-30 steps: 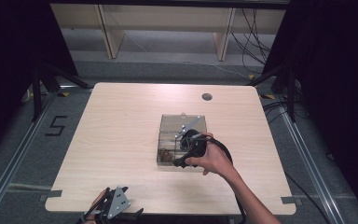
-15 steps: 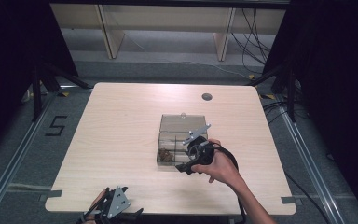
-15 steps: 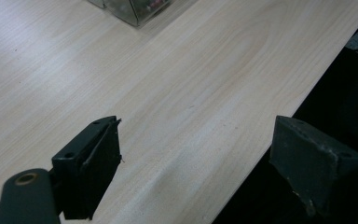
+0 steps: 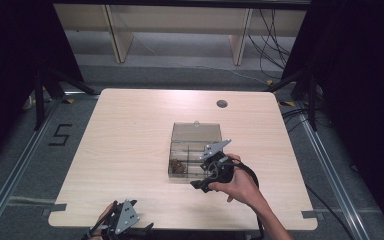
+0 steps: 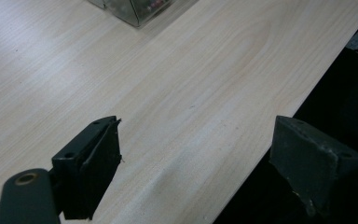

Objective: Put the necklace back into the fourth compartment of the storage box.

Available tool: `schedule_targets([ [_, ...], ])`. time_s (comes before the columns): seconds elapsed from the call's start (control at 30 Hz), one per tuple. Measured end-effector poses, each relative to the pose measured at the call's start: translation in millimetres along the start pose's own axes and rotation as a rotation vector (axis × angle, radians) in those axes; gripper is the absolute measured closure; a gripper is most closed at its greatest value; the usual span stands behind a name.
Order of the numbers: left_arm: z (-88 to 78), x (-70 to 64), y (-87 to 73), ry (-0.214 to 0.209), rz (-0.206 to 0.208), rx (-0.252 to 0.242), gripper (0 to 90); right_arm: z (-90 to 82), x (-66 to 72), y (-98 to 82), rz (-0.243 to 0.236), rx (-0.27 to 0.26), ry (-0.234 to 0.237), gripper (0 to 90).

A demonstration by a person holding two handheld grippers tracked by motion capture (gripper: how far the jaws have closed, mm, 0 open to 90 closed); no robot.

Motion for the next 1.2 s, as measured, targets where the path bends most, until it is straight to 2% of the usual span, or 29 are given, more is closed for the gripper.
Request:
schedule_targets([
  [0.1, 0.2, -0.4, 0.1, -0.003, 0.002, 0.000, 15.6, 1.3, 1.1, -2.5, -0.023, -0.012, 0.003, 28.4],
  [0.27, 0.2, -0.6, 0.1, -0.001, 0.004, 0.002, 15.6, 1.9, 4.1, -5.6, -0.028, -0.010, 0.011, 28.0],
  [0.4, -0.5, 0.2, 0.3, 0.005, 0.005, 0.002, 15.6, 2.5, 6.0, -6.3, -0.028, -0.013, -0.002, 27.0],
  [0.47, 0.1, -0.4, 0.1, -0.002, 0.001, -0.001, 15.6, 2.1, 8.3, -6.8, -0.026, -0.009, 0.008, 27.0],
  [0.5, -0.1, -0.8, 0.0, -0.002, 0.002, 0.001, 15.6, 2.7, 6.7, -6.7, -0.053, -0.021, -0.005, 26.8],
  [0.53, -0.1, -0.8, 0.3, -0.004, 0.004, 0.001, 15.6, 2.9, 8.1, -7.5, -0.037, -0.023, -0.008, 26.5],
  [0.57, -0.4, -0.6, 0.6, -0.003, 0.009, 0.002, 15.6, 3.7, 8.1, -8.2, -0.041, -0.016, 0.008, 26.4],
  [0.7, -0.8, -0.1, 0.9, 0.005, 0.013, -0.005, 15.6, 6.7, 7.9, -12.1, -0.037, -0.011, 0.007, 25.9],
  [0.73, -1.0, 0.1, 1.2, 0.002, 0.018, -0.006, 15.6, 6.9, 8.6, -13.3, -0.019, -0.008, 0.004, 25.8],
  [0.77, -1.2, -0.7, 1.1, 0.002, 0.006, -0.003, 15.6, 7.5, 8.2, -13.9, -0.037, -0.014, 0.003, 25.9],
  [0.87, -1.0, -1.2, 0.9, -0.006, 0.014, 0.000, 15.6, 7.9, 8.9, -16.6, -0.039, -0.014, 0.000, 25.6],
  [0.93, -0.9, -1.4, 0.9, -0.003, 0.014, 0.000, 15.6, 7.8, 10.0, -18.2, -0.033, -0.014, 0.016, 25.6],
  [1.17, -0.7, -1.4, 0.8, -0.003, 0.007, -0.001, 15.6, 4.6, 8.7, -24.2, -0.040, -0.037, 0.003, 24.5],
  [1.2, -1.2, -1.0, 0.9, -0.003, 0.015, -0.001, 15.6, 6.0, 8.8, -25.5, -0.041, -0.053, 0.007, 24.5],
])
Point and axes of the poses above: each handheld gripper's, and its own axes: z roughly forward along the jaws, y roughly out of its top, x roughly to its left, the point moved 2 cm from there along z, roughly forward along the jaws, and after that the axes turned 14 degrees about y, right-handed, at the moved point
